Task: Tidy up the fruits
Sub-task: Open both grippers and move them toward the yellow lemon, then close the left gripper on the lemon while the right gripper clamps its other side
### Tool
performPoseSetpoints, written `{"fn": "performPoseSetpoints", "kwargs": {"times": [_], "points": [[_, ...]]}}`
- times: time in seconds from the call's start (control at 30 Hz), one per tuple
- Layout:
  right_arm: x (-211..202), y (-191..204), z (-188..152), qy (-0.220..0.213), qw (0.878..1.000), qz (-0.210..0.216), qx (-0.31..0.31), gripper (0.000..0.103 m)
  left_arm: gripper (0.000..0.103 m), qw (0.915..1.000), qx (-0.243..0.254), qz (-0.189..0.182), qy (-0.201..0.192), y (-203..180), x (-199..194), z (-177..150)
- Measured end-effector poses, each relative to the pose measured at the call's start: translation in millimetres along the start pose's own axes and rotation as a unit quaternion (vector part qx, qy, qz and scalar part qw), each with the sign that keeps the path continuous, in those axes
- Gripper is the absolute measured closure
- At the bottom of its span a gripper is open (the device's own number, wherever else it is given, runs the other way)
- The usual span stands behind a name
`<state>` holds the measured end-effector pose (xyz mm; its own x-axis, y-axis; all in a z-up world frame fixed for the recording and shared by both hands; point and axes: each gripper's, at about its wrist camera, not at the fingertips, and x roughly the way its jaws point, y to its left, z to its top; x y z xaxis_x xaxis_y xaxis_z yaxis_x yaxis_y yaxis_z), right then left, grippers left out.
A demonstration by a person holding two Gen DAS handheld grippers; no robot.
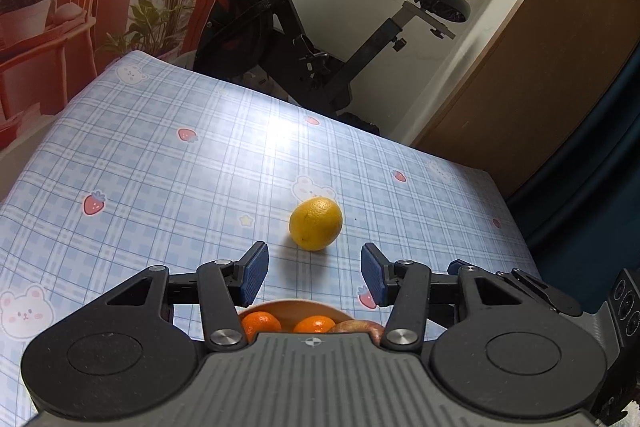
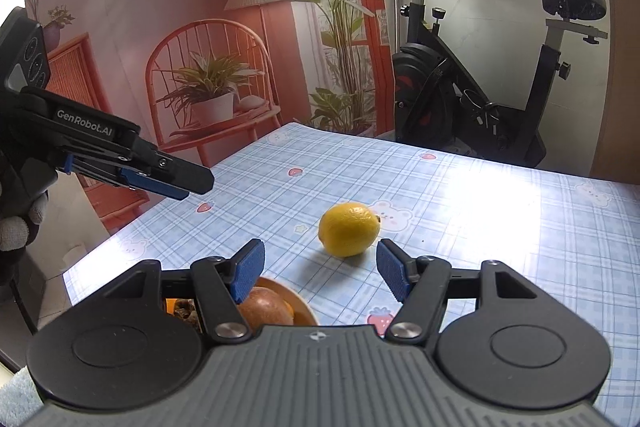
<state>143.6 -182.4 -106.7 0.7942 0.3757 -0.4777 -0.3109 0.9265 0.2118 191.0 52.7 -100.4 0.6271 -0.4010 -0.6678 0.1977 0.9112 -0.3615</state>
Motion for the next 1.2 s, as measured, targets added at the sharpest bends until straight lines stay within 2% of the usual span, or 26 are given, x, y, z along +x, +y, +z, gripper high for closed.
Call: {"fn": "performPoseSetpoints", "kwargs": {"times": [0.2,0.43,0.53,0.77,1.2], "points": [[14.1,-16.4,0.3,-0.007,1.0,-0.019,0.005,0.037,0.05,0.9995,0.021,0.02,-0.011,-1.4,14.4,4.7],[44.9,-29.0,7.1,-0.002,1.0,-0.025,-0.01,0.037,0.05,0.9991,0.022,0.036,-0.007,5.0,37.8,16.4],[63.0,-31.6,6.9,0.015,1.0,-0.015,-0.014,0.037,0.05,0.9996,0.011,0.027,0.003,8.7,49.0,21.4],[106.6,-36.8,-0.7,0.055,0.998,0.008,-0.014,0.037,0.05,0.9993,0.025,0.017,0.021,6.4,75.6,28.5],[137.4,-42.8,-8.8,0.06,0.997,0.046,0.001,0.037,0.049,0.997,0.037,-0.008,0.068,4.5,124.0,28.9]]}}
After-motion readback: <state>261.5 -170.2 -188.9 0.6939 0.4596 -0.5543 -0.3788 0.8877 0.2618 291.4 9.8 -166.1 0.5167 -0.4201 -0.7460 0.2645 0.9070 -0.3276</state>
